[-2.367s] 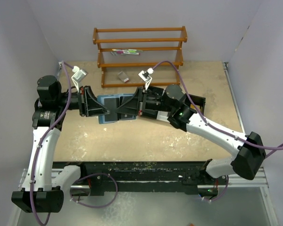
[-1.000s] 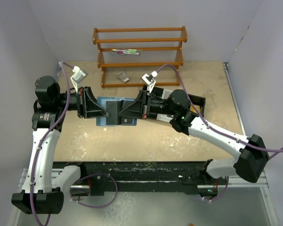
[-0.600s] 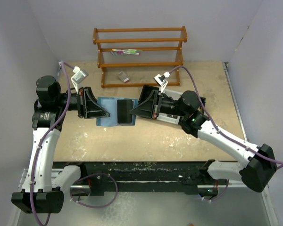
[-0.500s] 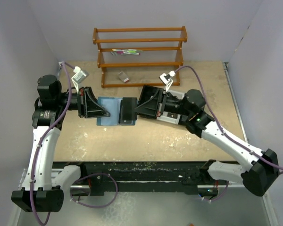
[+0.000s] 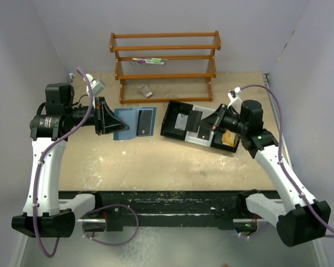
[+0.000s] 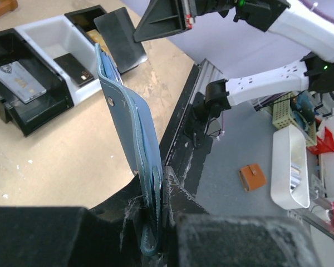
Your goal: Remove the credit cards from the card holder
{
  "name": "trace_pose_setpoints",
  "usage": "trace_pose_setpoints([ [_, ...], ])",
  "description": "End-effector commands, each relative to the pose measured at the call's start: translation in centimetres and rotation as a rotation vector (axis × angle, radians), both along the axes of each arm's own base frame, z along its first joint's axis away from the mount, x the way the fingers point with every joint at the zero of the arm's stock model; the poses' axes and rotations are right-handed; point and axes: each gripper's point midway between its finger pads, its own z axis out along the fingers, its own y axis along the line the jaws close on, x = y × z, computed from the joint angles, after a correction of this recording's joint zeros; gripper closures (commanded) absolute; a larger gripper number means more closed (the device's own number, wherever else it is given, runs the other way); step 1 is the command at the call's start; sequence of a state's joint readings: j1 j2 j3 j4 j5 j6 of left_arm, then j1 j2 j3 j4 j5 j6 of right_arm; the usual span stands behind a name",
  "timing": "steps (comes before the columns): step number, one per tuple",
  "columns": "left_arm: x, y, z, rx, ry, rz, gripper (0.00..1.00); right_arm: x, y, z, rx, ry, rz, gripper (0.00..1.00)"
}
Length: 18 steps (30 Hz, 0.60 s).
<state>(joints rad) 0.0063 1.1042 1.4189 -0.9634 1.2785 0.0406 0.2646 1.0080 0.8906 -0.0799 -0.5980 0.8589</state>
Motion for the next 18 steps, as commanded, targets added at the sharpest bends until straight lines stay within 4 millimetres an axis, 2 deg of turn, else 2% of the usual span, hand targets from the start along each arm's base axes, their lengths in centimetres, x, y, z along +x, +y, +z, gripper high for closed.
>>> trace_pose_setpoints([
  [1, -1.0, 0.3, 0.5, 0.040, -0.103, -0.004, 0.94, 2.0, -4.1, -6.2, -0.231, 0.120, -0.160, 1.00],
  [7, -1.7, 0.3, 0.6, 0.045, -0.120, -0.012, 0.94, 6.1, -6.9, -9.7, -0.400, 0.183, -0.295, 1.00],
  [10, -2.0, 0.3, 0.9, 0.040, -0.129, -0.017, 0.94, 7.4, -7.2, -12.3, -0.462, 0.235, -0.287, 1.00],
  [14, -2.4, 0.3, 1.5, 0.039, -0.148, -0.017, 0.94, 9.7, -7.8, -14.3, -0.546, 0.256, -0.289, 1.00],
  [16, -2.5, 0.3, 1.6, 0.038, -0.151, -0.016, 0.94, 11.4, -8.0, -14.6, -0.566, 0.238, -0.316, 1.00],
  [18, -2.6, 0.3, 1.8, 0.037, -0.152, -0.017, 0.94, 12.1, -7.9, -15.1, -0.574, 0.246, -0.317, 1.00],
])
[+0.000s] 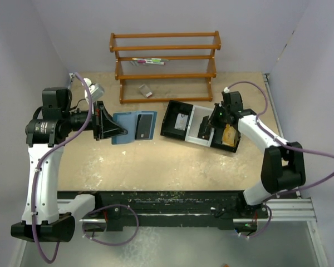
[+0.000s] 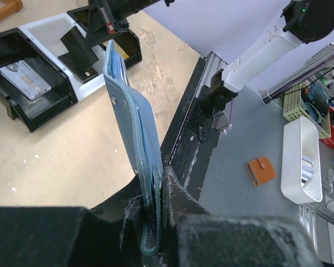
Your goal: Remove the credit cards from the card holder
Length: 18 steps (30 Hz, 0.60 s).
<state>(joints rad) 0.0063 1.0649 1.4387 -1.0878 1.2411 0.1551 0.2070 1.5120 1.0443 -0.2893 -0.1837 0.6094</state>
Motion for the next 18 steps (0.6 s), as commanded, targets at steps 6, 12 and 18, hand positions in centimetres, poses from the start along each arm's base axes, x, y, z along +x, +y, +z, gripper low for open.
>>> trace_pose_setpoints([
  [6, -1.0, -0.2, 2.0, -0.024, -0.084, -0.028, 0.94, 3.0, -0.8, -0.6, -0.088, -0.041, 0.008, 1.00],
  [12, -1.0, -0.4, 3.0, -0.053, -0.062, -0.043, 0.94, 2.9, -1.4, -1.9, -0.123, -0.016, 0.007, 1.00],
  [18, -1.0, -0.4, 3.0, -0.053, -0.066, -0.046, 0.94, 3.4, -2.0, -1.3, -0.148, -0.047, -0.027, 1.00],
])
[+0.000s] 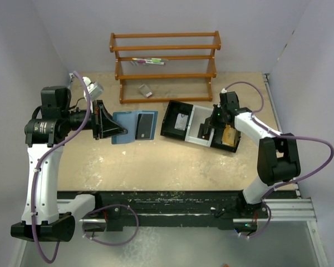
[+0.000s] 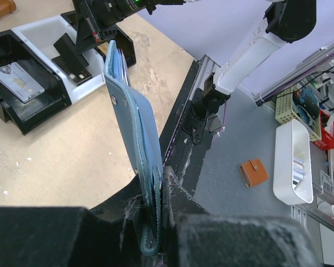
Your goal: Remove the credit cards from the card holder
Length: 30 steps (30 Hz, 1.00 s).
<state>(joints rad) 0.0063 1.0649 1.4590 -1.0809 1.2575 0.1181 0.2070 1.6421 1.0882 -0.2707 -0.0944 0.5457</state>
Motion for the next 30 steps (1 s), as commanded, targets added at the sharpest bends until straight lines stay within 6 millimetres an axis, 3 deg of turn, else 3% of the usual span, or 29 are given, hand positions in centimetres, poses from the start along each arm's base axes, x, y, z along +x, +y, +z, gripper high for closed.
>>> trace_pose_setpoints([
  [1, -0.8, -0.3, 2.2, -0.034, -0.074, -0.042, 0.94, 1.4, -0.7, 2.0, -0.034, -0.082, -0.022, 1.00],
  [7, -1.4, -0.3, 2.8, -0.042, -0.093, -0.055, 0.94, 0.6, -1.5, 1.9, -0.064, -0.073, -0.045, 0.99],
  [13, -1.9, -0.5, 3.2, -0.057, -0.100, -0.074, 0.94, -0.1, -2.7, 2.6, -0.111, -0.074, -0.080, 0.79],
  [20, -2.1, -0.5, 3.6, -0.059, -0.110, -0.075, 0.94, -0.8, -4.0, 5.7, -0.138, -0.138, -0.136, 0.61],
  [23, -2.1, -0.5, 3.8, -0.064, -0.109, -0.079, 0.94, -0.9, -3.6, 7.7, -0.112, -0.180, -0.129, 0.55],
  [26, -2.2, -0.5, 3.9, -0.067, -0.112, -0.078, 0.94, -1.2, -1.7, 10.7, -0.067, -0.251, -0.075, 0.47],
  [28, -2.3, -0.5, 4.1, -0.071, -0.113, -0.082, 0.94, -1.7, 0.6, 14.1, -0.008, -0.342, 0.006, 0.43],
  [30, -2.5, -0.6, 4.2, -0.077, -0.115, -0.091, 0.94, -2.6, 4.0, 17.8, 0.061, -0.456, 0.141, 0.30],
])
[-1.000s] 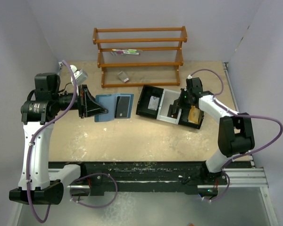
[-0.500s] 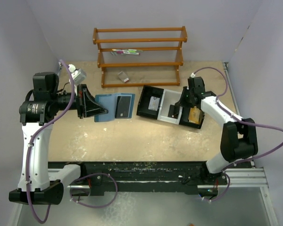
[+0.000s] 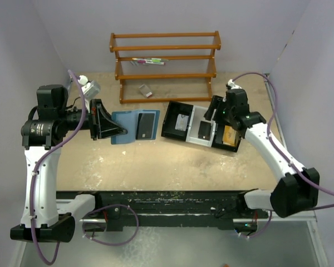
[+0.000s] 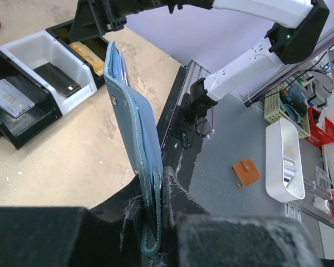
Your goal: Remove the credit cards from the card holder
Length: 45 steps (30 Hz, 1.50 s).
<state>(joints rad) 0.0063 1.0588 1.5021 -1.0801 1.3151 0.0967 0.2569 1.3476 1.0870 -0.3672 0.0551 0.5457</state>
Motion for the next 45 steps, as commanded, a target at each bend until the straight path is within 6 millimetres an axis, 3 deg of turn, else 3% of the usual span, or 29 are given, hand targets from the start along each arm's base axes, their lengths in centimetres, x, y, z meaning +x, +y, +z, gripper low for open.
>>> trace_pose_setpoints([
  [1, -1.3, -0.2, 2.3, -0.038, -0.087, -0.048, 0.94, -1.3, 6.8, 10.7, 0.124, -0.287, 0.289, 0.28],
  [3, -1.1, -0.2, 1.9, -0.026, -0.096, -0.041, 0.93, -3.4, 9.9, 15.0, 0.211, -0.393, 0.493, 0.22],
  [5, -0.9, 0.0, 1.2, -0.009, -0.101, -0.034, 0.93, -5.3, 11.5, 18.5, 0.258, -0.494, 0.629, 0.05],
  [7, -1.0, 0.0, 0.5, 0.003, -0.104, -0.045, 0.92, -7.2, 12.6, 22.4, 0.284, -0.626, 0.748, 0.02],
  [10, -1.4, 0.1, -0.6, 0.030, -0.119, -0.068, 0.92, -9.6, 14.2, 25.7, 0.330, -0.706, 0.905, 0.01],
  [14, -1.5, 0.0, -1.8, 0.069, -0.116, -0.112, 0.91, -11.8, 18.6, 26.6, 0.311, -0.683, 1.095, 0.00],
  [19, -1.4, -0.1, -3.2, 0.106, -0.040, -0.147, 0.91, -14.0, 23.9, 25.9, 0.289, -0.627, 1.285, 0.00],
  [24, -2.1, -0.2, -3.0, 0.109, -0.079, -0.163, 0.91, -16.6, 27.6, 24.8, 0.283, -0.589, 1.433, 0.00],
  [26, -2.1, -0.3, -3.0, 0.103, -0.071, -0.171, 0.91, -17.4, 29.2, 23.5, 0.260, -0.545, 1.483, 0.00],
  [31, -2.8, -0.7, -2.9, 0.088, -0.068, -0.200, 0.91, -17.9, 30.6, 22.1, 0.224, -0.500, 1.525, 0.04],
  [34, -3.3, -0.8, -2.8, 0.086, -0.078, -0.208, 0.91, -18.8, 30.7, 22.0, 0.254, -0.491, 1.568, 0.12],
  [36, -3.2, -0.8, -2.8, 0.090, -0.080, -0.207, 0.91, -19.4, 30.6, 21.8, 0.278, -0.476, 1.594, 0.26],
  [37, -3.2, -0.8, -2.8, 0.093, -0.084, -0.205, 0.92, -19.7, 30.5, 21.7, 0.288, -0.469, 1.603, 0.36],
  [39, -3.2, -0.8, -2.6, 0.096, -0.091, -0.204, 0.92, -19.8, 30.4, 21.4, 0.290, -0.454, 1.588, 0.80],
  [40, -3.2, -0.8, -2.5, 0.097, -0.094, -0.203, 0.92, -19.6, 30.3, 21.1, 0.289, -0.444, 1.575, 0.94],
  [42, -3.1, -0.8, -2.3, 0.097, -0.109, -0.202, 0.89, -19.7, 30.2, 21.1, 0.300, -0.432, 1.556, 1.00],
  [43, -3.0, -0.8, -2.2, 0.099, -0.118, -0.195, 0.81, -19.8, 30.1, 21.3, 0.308, -0.430, 1.553, 1.00],
  [44, -2.8, -0.8, -2.1, 0.098, -0.123, -0.187, 0.67, -20.0, 30.2, 21.5, 0.322, -0.432, 1.554, 1.00],
  [45, -2.6, -0.8, -1.9, 0.098, -0.132, -0.176, 0.46, -19.8, 30.1, 21.9, 0.321, -0.445, 1.539, 1.00],
])
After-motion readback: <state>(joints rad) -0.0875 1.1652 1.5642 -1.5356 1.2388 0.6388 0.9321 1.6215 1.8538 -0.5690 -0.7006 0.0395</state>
